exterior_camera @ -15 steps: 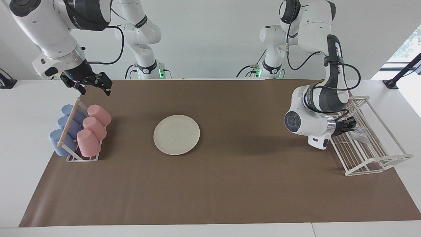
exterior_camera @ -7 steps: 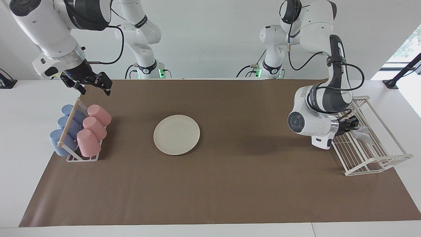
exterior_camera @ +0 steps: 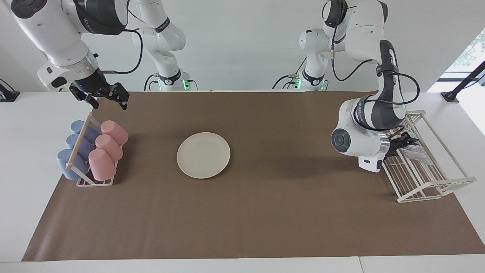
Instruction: Wipe plate with sponge
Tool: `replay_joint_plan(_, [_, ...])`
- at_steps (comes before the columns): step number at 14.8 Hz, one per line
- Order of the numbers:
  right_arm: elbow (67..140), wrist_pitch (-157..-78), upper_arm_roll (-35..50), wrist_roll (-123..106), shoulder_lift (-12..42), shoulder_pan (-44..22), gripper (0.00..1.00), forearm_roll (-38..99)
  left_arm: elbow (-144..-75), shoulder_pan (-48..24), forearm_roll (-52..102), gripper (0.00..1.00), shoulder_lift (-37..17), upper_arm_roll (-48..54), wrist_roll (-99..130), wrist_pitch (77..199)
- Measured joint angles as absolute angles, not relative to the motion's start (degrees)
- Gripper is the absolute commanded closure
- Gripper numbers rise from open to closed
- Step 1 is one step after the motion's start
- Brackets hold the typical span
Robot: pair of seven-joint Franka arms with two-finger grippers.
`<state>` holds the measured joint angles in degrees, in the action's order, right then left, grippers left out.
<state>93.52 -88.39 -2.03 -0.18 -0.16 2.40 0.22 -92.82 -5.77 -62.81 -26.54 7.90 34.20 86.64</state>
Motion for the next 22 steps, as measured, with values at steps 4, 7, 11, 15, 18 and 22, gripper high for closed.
replay_joint_plan(4, [93.52,-88.39,-2.03,-0.18,-0.16,2.4,0.0,0.22,-91.34,-5.5,-56.53,0.0,-25.52,7.92,34.53,89.07])
replay_joint_plan(7, [93.52,-88.39,-2.03,-0.18,-0.16,2.4,0.0,0.22,-89.74,-3.7,-46.67,0.0,-21.11,7.91,31.67,91.61])
replay_joint_plan(11, [93.52,-88.39,-2.03,-0.18,-0.16,2.4,0.0,0.22,-87.0,-2.29,-32.41,0.0,-14.88,7.69,27.53,91.76])
replay_joint_plan(15, [93.52,-88.39,-2.03,-0.18,-0.16,2.4,0.0,0.22,-85.78,1.12,-15.94,0.0,-9.62,7.52,21.71,91.45])
replay_joint_plan(18, [93.52,-88.39,-2.03,-0.18,-0.16,2.4,0.0,0.22,-85.77,3.81,-7.29,0.0,-4.99,7.41,16.77,88.16])
replay_joint_plan(22, [93.52,-88.39,-2.03,-0.18,-0.16,2.4,0.0,0.22,-85.87,4.06,-2.2,0.0,-1.06,7.62,12.15,82.22])
